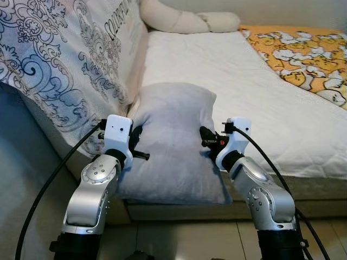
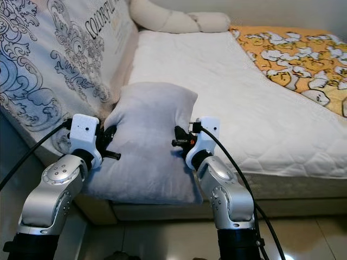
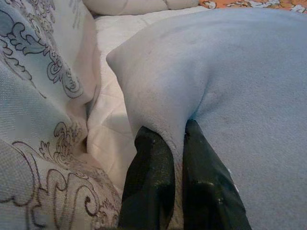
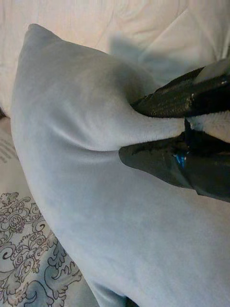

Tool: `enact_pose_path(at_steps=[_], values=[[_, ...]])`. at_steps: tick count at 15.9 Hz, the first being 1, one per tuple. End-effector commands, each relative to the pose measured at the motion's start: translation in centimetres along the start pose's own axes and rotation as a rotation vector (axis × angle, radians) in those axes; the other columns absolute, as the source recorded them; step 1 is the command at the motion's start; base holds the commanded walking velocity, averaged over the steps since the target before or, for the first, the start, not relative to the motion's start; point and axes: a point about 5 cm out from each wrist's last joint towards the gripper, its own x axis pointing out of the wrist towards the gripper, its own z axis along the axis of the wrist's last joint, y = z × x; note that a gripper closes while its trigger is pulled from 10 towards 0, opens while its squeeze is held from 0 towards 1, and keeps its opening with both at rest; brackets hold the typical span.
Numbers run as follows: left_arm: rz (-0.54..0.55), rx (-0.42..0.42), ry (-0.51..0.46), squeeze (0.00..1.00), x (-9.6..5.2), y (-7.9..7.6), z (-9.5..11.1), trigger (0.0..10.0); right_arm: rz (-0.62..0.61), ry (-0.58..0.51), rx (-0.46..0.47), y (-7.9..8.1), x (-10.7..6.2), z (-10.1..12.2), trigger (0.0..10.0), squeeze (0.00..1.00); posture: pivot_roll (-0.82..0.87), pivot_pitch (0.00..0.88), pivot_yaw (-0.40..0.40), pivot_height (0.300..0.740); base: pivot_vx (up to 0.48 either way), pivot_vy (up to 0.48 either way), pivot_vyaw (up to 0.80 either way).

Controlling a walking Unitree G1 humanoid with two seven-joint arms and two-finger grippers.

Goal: Clean up the room

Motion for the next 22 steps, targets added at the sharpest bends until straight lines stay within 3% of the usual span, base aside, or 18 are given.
enact_pose_path(at_steps=[1,8,22], values=[[0.028,0.014,-0.046,0.00,-0.19,0.36,0.85,10.0,-0.014,-0.035,-0.003,-0.41,-0.07,0.93,10.0,0.00,-0.09,0.000,0.000,0.740,0.000,0.000,0.00],[0.023,0.007,-0.045,0.00,-0.11,0.27,0.80,10.0,-0.006,-0.033,-0.009,-0.35,0.43,1.17,10.0,0.00,-0.09,0.000,-0.006,0.740,0.000,0.000,0.00],[0.025,-0.002,-0.027,0.00,-0.19,0.32,0.43,10.0,-0.011,-0.023,-0.005,-0.43,0.52,1.15,10.0,0.00,-0.09,0.000,-0.012,0.740,0.260,0.000,0.00]])
